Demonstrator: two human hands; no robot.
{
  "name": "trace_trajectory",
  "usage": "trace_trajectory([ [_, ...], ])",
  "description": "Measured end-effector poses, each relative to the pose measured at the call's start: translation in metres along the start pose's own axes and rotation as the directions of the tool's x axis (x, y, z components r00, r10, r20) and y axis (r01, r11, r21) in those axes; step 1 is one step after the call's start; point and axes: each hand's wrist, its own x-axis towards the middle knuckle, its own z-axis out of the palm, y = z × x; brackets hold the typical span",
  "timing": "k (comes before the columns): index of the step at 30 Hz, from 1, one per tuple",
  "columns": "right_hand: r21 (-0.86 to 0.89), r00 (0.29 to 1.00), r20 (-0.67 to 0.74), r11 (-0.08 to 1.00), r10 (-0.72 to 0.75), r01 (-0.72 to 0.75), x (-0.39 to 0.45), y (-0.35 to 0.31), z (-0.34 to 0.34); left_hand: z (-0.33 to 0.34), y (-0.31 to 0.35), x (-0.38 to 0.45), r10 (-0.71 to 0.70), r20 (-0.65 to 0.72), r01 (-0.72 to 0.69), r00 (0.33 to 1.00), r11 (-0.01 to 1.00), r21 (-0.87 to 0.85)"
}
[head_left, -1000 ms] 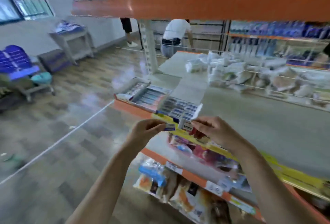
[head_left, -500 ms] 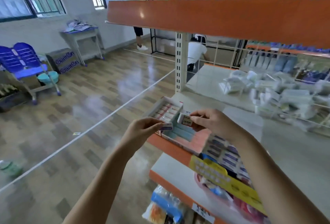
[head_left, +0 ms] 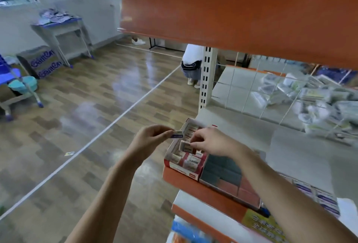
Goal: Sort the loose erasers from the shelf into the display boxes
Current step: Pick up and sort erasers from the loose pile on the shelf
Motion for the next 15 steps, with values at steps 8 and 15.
trace_trajectory([
  [8, -0.053, 0.991, -0.053, 0.991, 0.119, -0.122, 0.006, -0.013, 0.014, -0.008, -0.017, 0.041, 0.059, 0.219, -0.058, 0.974, 0.998, -0.010],
  [15, 0.018, 0.973, -0.062, 0.975, 0.222, -0.221, 0.005, -0.025, 0.023, -0.008, -0.022, 0.063, 0.097, 0.342, -0.098, 0.935, 0.995, -0.016],
])
